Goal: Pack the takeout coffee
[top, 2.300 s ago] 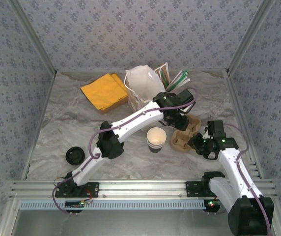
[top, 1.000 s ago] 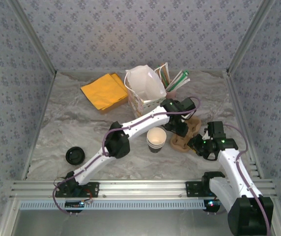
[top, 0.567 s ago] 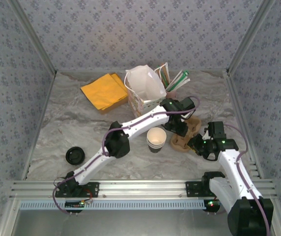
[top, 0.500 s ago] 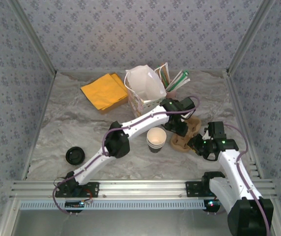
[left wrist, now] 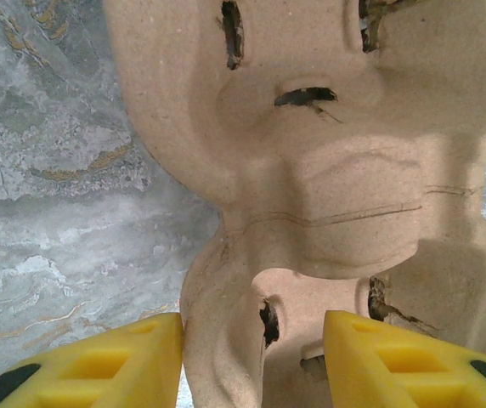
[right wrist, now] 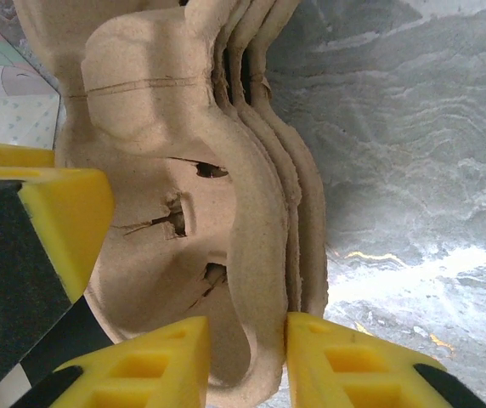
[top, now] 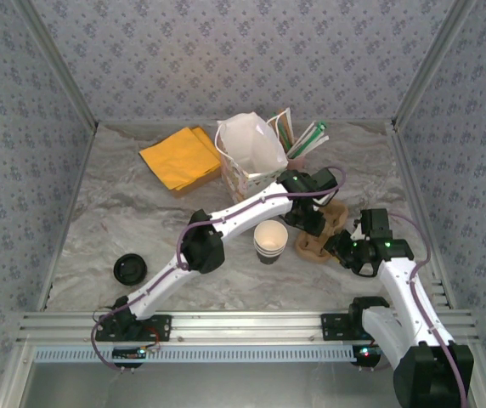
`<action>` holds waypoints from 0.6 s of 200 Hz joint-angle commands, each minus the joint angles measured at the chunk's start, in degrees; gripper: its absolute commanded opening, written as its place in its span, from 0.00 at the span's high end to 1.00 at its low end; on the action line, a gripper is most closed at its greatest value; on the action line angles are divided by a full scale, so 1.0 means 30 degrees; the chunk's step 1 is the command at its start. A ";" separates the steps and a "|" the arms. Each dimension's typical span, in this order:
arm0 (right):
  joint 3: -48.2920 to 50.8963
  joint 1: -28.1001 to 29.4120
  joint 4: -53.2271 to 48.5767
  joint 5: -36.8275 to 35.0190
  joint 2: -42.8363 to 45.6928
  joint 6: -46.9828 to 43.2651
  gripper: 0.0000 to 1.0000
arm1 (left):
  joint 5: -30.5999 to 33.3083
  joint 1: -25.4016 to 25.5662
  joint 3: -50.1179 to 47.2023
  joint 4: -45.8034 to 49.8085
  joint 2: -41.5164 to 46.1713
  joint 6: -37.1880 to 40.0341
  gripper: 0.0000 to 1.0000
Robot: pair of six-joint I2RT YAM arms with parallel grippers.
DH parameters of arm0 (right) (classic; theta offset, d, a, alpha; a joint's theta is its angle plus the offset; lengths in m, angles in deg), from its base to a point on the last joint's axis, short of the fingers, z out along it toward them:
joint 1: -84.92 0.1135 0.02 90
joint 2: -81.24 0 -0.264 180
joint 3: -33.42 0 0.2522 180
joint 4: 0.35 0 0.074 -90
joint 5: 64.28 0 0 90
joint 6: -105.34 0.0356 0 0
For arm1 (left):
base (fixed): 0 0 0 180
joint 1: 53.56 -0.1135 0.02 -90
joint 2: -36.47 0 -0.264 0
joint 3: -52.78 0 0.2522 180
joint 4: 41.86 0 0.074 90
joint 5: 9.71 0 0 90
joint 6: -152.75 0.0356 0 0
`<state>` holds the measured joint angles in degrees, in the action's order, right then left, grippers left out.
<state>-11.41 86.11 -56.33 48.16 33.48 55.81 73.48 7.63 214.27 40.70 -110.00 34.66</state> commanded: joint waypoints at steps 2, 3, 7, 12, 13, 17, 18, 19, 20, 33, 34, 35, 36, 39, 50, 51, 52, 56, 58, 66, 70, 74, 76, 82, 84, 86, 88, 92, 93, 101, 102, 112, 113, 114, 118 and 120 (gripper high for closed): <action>-0.0411 -0.0104 -0.0500 -0.0101 -0.0159 -0.0426 0.69 | -0.0341 0.0067 0.0702 0.0037 0.0833 -0.0097 0.53; -0.0403 -0.0104 -0.0494 -0.0098 -0.0175 -0.0410 0.69 | -0.0354 0.0090 0.0707 0.0037 0.0835 -0.0097 0.53; -0.0396 -0.0104 -0.0456 -0.0043 -0.0162 -0.0422 0.69 | -0.0357 0.0083 0.0696 0.0037 0.0862 -0.0097 0.53; -0.0381 -0.0104 -0.0408 -0.0058 -0.0176 -0.0377 0.69 | -0.0342 0.0082 0.0718 0.0066 0.0866 -0.0097 0.53; -0.0388 -0.0104 -0.0404 -0.0062 -0.0169 -0.0371 0.69 | -0.0340 0.0082 0.0700 0.0066 0.0866 -0.0097 0.53; -0.0395 -0.0104 -0.0386 -0.0039 -0.0151 -0.0339 0.69 | -0.0386 0.0082 0.0683 0.0065 0.0890 -0.0105 0.53; -0.0395 -0.0104 -0.0393 -0.0038 -0.0141 -0.0352 0.69 | -0.0391 0.0082 0.0682 0.0066 0.0878 -0.0101 0.53; -0.0395 -0.0104 -0.0382 -0.0023 -0.0137 -0.0358 0.69 | -0.0379 0.0082 0.0682 0.0066 0.0886 -0.0099 0.53; -0.0395 -0.0104 -0.0362 -0.0016 -0.0120 -0.0361 0.69 | -0.0388 0.0082 0.0697 0.0066 0.0876 -0.0098 0.53; -0.0467 -0.0105 -0.0313 0.0051 -0.0095 -0.0293 0.69 | -0.0404 0.0082 0.0696 0.0123 0.0836 -0.0097 0.53; -0.0490 -0.0105 -0.0328 0.0051 -0.0084 -0.0299 0.69 | -0.0415 0.0082 0.0689 0.0124 0.0836 -0.0097 0.53; -0.0486 -0.0104 -0.0335 0.0051 -0.0079 -0.0288 0.69 | -0.0406 0.0082 0.0686 0.0124 0.0836 -0.0097 0.53; -0.0500 -0.0104 -0.0324 0.0051 -0.0076 -0.0282 0.69 | -0.0416 0.0082 0.0684 0.0125 0.0822 -0.0097 0.53; -0.0511 -0.0104 -0.0332 0.0073 -0.0074 -0.0321 0.70 | -0.0403 0.0082 0.0682 0.0125 0.0802 -0.0097 0.53; -0.0592 -0.0111 -0.0312 0.0098 -0.0066 -0.0313 0.70 | -0.0426 0.0082 0.0696 0.0143 0.0736 -0.0097 0.53; -0.0596 -0.0108 -0.0298 0.0103 -0.0070 -0.0295 0.70 | -0.0440 0.0082 0.0689 0.0149 0.0728 -0.0097 0.53; -0.0598 -0.0106 -0.0290 0.0121 -0.0086 -0.0300 0.70 | -0.0448 0.0068 0.0686 0.0151 0.0723 -0.0097 0.53; -0.0615 -0.0112 -0.0273 0.0187 -0.0074 -0.0291 0.71 | -0.0457 0.0081 0.0684 0.0154 0.0720 -0.0097 0.53; -0.0604 -0.0121 -0.0229 0.0231 -0.0074 -0.0280 0.72 | -0.0477 0.0082 0.0682 0.0154 0.0712 -0.0097 0.53; -0.0601 -0.0104 -0.0113 0.0395 -0.0024 -0.0258 0.72 | -0.0507 0.0082 0.0686 0.0154 0.0717 -0.0126 0.53; -0.0600 -0.0108 -0.0029 0.0429 -0.0035 -0.0248 0.72 | -0.0526 0.0082 0.0682 0.0154 0.0719 -0.0141 0.53; -0.0571 -0.0104 0.0009 0.0468 -0.0018 -0.0222 0.72 | -0.0562 0.0082 0.0686 0.0129 0.0719 -0.0129 0.53; -0.0564 -0.0104 0.0046 0.0477 -0.0001 -0.0226 0.72 | -0.0562 0.0097 0.0683 0.0126 0.0719 -0.0127 0.53; -0.0534 -0.0105 0.0148 0.0554 0.0064 -0.0175 0.72 | -0.0595 0.0083 0.0682 0.0121 0.0714 -0.0127 0.53; -0.0540 -0.0104 0.0176 0.0587 0.0049 -0.0134 0.72 | -0.0607 0.0082 0.0682 0.0124 0.0718 -0.0134 0.53; -0.0519 -0.0104 0.0205 0.0624 0.0074 -0.0131 0.72 | -0.0610 0.0082 0.0682 0.0139 0.0719 -0.0150 0.53; -0.0514 -0.0104 0.0210 0.0655 0.0081 -0.0108 0.72 | -0.0611 0.0082 0.0689 0.0114 0.0719 -0.0154 0.53; -0.0491 -0.0119 0.0312 0.0733 0.0114 -0.0048 0.73 | -0.0617 0.0097 0.0682 0.0124 0.0716 -0.0156 0.53; -0.0487 -0.0126 0.0336 0.0758 0.0123 -0.0045 0.73 | -0.0624 0.0090 0.0682 0.0125 0.0717 -0.0156 0.53; -0.0431 -0.0126 0.0499 0.0915 0.0146 0.0029 0.73 | -0.0620 0.0090 0.0662 0.0127 0.0719 -0.0156 0.53; -0.0428 -0.0130 0.0532 0.0937 0.0154 0.0037 0.73 | -0.0625 0.0086 0.0657 0.0126 0.0719 -0.0156 0.53; -0.0316 -0.0163 0.0734 0.1112 0.0229 0.0129 0.73 | -0.0686 0.0082 0.0653 0.0125 0.0690 -0.0170 0.53; -0.0297 -0.0177 0.0767 0.1109 0.0254 0.0132 0.73 | -0.0717 0.0082 0.0653 0.0125 0.0690 -0.0178 0.53; -0.0288 -0.0170 0.0799 0.1136 0.0266 0.0162 0.73 | -0.0718 0.0082 0.0653 0.0125 0.0675 -0.0167 0.53; -0.0215 -0.0200 0.0938 0.1237 0.0268 0.0258 0.73 | -0.0761 0.0082 0.0671 0.0125 0.0662 -0.0182 0.53; -0.0182 -0.0238 0.1040 0.1292 0.0290 0.0297 0.73 | -0.0773 0.0082 0.0679 0.0125 0.0661 -0.0206 0.53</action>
<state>-11.48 86.01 -56.03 48.95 33.28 55.66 73.44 7.59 214.27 40.72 -110.00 34.66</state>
